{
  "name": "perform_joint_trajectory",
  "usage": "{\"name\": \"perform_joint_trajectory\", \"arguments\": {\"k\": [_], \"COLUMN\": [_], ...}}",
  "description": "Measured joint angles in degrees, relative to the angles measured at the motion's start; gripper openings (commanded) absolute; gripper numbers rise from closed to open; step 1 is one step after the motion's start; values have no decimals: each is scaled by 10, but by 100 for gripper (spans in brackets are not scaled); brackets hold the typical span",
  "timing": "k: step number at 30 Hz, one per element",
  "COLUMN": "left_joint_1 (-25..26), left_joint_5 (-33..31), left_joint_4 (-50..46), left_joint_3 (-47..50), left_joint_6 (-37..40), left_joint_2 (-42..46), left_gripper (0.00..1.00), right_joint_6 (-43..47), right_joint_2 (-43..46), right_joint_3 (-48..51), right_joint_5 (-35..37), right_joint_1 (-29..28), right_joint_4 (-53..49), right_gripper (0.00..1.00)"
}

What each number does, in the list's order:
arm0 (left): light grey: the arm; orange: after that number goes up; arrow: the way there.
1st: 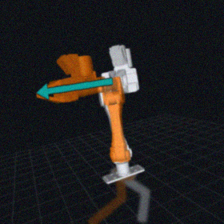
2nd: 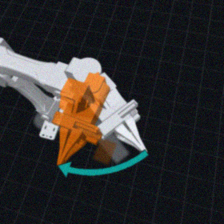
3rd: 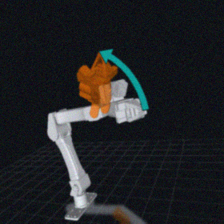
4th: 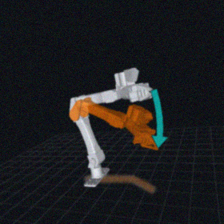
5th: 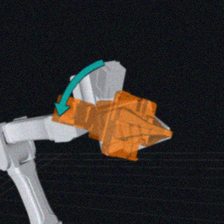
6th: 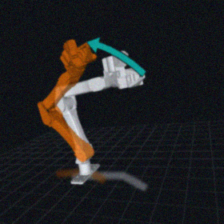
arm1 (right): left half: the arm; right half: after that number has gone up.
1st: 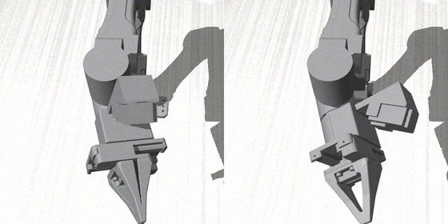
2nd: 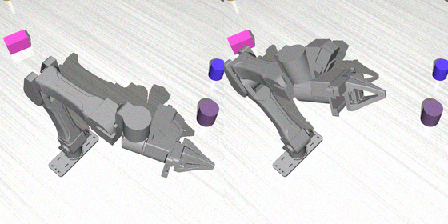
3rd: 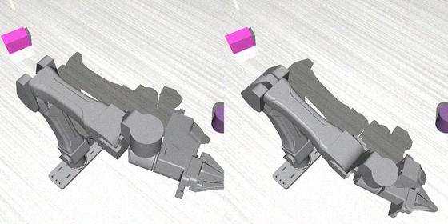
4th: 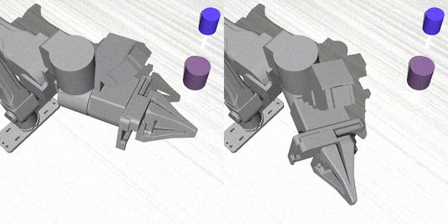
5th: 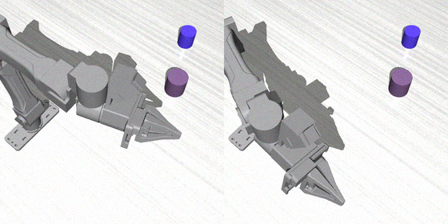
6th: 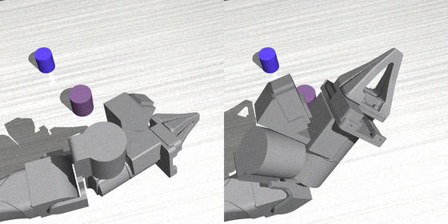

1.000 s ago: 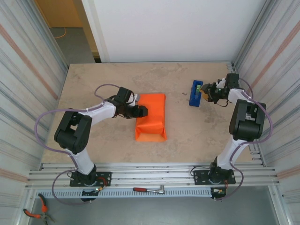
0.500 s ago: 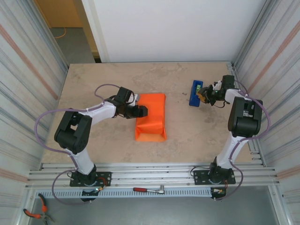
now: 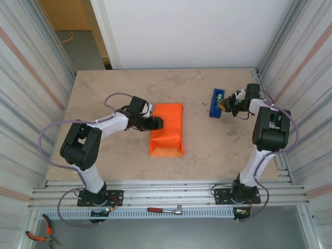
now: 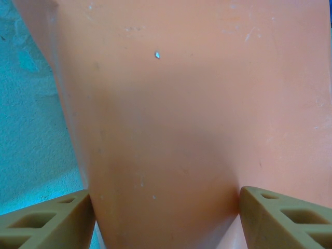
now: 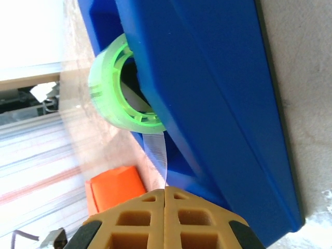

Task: Wrap the gift box in paper
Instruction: Tear off the tape with the cutter.

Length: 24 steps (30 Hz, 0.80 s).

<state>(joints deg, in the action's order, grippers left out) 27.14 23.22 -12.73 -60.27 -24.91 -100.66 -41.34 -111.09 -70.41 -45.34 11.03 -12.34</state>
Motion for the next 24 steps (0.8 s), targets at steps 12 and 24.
{"name": "perform_joint_trajectory", "arguments": {"k": [12, 24], "left_joint_1": [3, 3], "left_joint_5": [-5, -6], "left_joint_4": [-1, -1], "left_joint_3": [-1, -1], "left_joint_6": [0, 0], "left_joint_2": [0, 0], "left_gripper": [71, 71], "right_joint_6": [-47, -67], "right_joint_2": [57, 116], "right_joint_3": [36, 113], "right_joint_5": [-12, -10], "right_joint_1": [-2, -2], "right_joint_4": [58, 81], "right_gripper": [0, 0]}}
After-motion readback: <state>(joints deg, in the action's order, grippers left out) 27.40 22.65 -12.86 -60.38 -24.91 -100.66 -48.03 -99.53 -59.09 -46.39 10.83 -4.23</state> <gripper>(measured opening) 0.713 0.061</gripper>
